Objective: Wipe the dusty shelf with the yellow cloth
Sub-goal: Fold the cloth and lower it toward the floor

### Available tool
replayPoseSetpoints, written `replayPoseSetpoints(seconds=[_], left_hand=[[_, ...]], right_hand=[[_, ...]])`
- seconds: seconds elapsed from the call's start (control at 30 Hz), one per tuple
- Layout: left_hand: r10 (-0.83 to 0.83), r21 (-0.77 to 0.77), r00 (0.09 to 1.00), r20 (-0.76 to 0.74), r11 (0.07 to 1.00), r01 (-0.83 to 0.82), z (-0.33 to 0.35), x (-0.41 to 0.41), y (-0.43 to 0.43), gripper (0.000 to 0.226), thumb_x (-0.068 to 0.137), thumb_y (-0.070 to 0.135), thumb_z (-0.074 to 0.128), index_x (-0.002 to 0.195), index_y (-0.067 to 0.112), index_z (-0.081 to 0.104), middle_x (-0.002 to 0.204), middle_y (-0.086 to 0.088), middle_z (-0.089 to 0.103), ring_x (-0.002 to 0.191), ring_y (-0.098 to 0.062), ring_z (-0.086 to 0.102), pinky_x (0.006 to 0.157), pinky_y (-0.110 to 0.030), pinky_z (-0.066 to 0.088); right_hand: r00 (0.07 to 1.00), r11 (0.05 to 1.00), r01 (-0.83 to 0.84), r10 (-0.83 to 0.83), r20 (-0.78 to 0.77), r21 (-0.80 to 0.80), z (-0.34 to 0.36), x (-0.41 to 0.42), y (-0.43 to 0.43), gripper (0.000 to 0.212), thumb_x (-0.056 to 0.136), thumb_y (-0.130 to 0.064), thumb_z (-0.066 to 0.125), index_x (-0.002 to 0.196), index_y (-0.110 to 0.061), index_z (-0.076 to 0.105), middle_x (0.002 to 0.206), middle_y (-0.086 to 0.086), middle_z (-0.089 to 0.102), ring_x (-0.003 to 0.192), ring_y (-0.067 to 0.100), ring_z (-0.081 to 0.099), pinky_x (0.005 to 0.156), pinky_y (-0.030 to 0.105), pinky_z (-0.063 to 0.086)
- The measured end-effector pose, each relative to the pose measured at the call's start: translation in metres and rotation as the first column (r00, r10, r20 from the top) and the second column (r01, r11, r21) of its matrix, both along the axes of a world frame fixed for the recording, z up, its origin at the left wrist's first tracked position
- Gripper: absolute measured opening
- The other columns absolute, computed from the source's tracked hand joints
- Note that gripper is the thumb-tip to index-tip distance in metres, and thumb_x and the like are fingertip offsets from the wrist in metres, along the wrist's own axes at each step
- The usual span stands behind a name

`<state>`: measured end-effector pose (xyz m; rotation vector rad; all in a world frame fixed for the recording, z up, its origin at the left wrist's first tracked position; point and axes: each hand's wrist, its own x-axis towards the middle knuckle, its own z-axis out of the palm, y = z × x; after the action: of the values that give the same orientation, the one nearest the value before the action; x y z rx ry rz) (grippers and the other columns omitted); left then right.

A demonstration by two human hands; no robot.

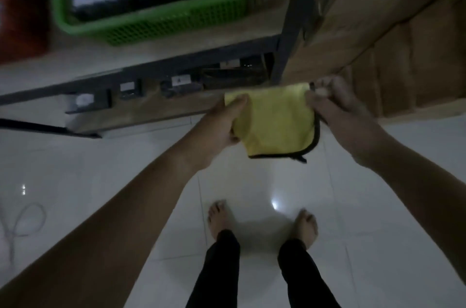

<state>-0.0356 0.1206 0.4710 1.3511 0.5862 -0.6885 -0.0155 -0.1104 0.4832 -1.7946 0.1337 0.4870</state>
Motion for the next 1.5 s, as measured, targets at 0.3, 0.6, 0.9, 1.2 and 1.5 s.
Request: replayPoseSetpoints(seconds=[0.3,0.6,0.9,1.2,1.5], left_hand=[[-0.172,0.134,0.960,-0.220,0.970,0.205,-0.257,-0.009,-0.049,0.052,0.093,0.014,0.072,0.132,0.027,0.040,0.117,-0.002,0.066,0.101,-0.016,0.070,0.082,-0.032,0.064],[-0.249,0.285,0.960,-0.129,0.918,0.276,-0.416,0.019,-0.098,0.041,0.097,0.019,0.069,0.125,0.030,0.041,0.111,0.001,0.062,0.107,-0.032,0.068,0.092,-0.057,0.059],[-0.226,0.487,0.972,-0.069,0.842,0.230,-0.479,0.039,-0.081,0.047,0.103,0.028,0.059,0.147,0.023,0.042,0.119,0.009,0.056,0.082,-0.009,0.058,0.069,-0.024,0.056],[-0.340,0.347,0.930,-0.139,0.863,0.368,-0.492,0.025,-0.087,0.036,0.108,0.012,0.045,0.142,0.018,0.055,0.113,0.009,0.063,0.101,-0.016,0.062,0.074,-0.024,0.052],[-0.438,0.438,0.891,-0.120,0.782,0.443,-0.492,0.033,-0.110,0.022,0.104,0.009,0.046,0.121,0.017,0.058,0.120,-0.017,0.065,0.113,-0.043,0.064,0.087,-0.049,0.055]], right_hand=[[0.973,0.999,-0.032,0.040,-0.229,0.039,-0.274,-0.033,-0.042,0.074,0.081,-0.011,0.072,0.121,-0.058,0.032,0.118,-0.005,0.060,0.101,0.014,0.065,0.063,0.017,0.055],[0.995,0.969,0.088,-0.097,-0.032,-0.230,-0.428,-0.021,-0.068,0.051,0.086,-0.009,0.060,0.121,-0.035,0.034,0.116,-0.019,0.049,0.096,0.004,0.057,0.053,0.007,0.047],[1.000,0.934,0.028,-0.024,0.015,-0.357,-0.500,0.012,-0.052,0.050,0.086,-0.010,0.060,0.130,-0.021,0.042,0.123,-0.003,0.049,0.097,0.016,0.057,0.061,0.007,0.044],[0.669,0.405,-0.398,0.743,0.042,-0.823,-0.505,-0.015,-0.044,0.046,0.093,-0.018,0.044,0.138,-0.023,0.048,0.146,0.003,0.045,0.130,0.029,0.046,0.102,0.038,0.035],[0.763,0.269,-0.503,0.584,-0.277,-0.821,-0.520,0.004,-0.019,0.066,0.091,-0.043,0.039,0.150,-0.022,0.019,0.155,0.018,0.019,0.137,0.040,0.029,0.114,0.049,0.021]])
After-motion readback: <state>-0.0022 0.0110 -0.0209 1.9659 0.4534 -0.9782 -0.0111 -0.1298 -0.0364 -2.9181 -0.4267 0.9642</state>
